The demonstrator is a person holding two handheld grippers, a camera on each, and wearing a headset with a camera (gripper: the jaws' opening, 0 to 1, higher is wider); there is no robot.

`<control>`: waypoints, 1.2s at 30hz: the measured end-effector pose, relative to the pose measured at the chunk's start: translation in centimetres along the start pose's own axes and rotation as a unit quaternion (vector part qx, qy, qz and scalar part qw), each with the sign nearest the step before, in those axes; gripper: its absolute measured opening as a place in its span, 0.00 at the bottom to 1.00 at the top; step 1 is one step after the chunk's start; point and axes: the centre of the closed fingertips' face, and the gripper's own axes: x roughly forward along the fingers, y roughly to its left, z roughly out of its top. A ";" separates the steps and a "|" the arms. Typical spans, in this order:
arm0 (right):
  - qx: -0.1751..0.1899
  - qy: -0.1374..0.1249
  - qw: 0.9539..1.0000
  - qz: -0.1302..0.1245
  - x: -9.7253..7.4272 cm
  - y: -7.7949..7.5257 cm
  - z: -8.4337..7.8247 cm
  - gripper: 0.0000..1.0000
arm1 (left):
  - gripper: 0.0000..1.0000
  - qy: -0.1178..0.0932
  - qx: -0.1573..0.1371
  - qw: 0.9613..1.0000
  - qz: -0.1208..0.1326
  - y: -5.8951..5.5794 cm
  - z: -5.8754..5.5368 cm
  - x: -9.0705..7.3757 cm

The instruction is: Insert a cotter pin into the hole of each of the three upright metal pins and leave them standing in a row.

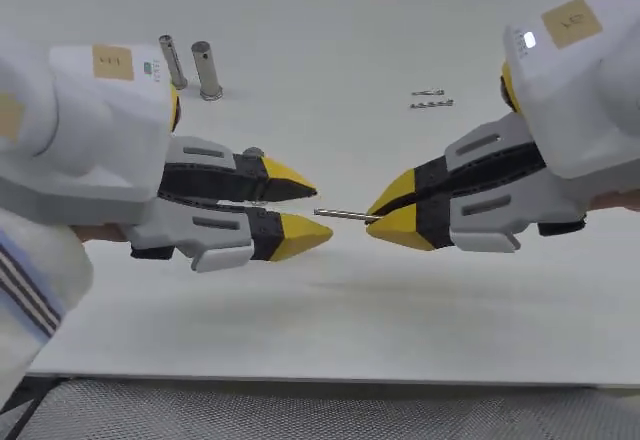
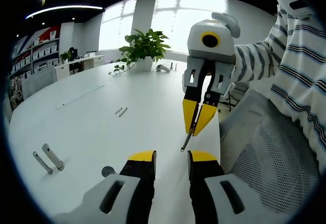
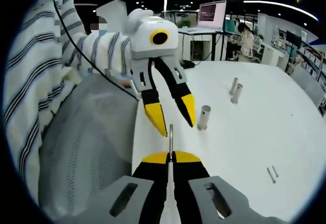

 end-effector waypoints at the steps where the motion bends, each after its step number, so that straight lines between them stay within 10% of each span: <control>1: 0.005 -0.002 1.000 -0.004 0.1 -0.1 0.0 0.03 | 0.28 0.000 -0.002 1.000 0.006 0.3 0.0 -0.1; 8: 0.044 -0.011 0.999 -0.029 1.1 -0.8 -0.3 0.03 | 0.34 0.007 -0.018 0.997 0.077 4.2 -0.6 -1.4; 16: 0.068 -0.008 0.996 -0.051 2.2 -1.7 -0.6 0.03 | 0.42 0.031 -0.007 0.994 0.102 5.4 -1.9 -1.8; 36: 0.097 0.006 0.991 -0.091 4.6 -3.5 -0.3 0.03 | 0.33 0.054 -0.020 0.993 0.102 7.5 -4.6 -0.8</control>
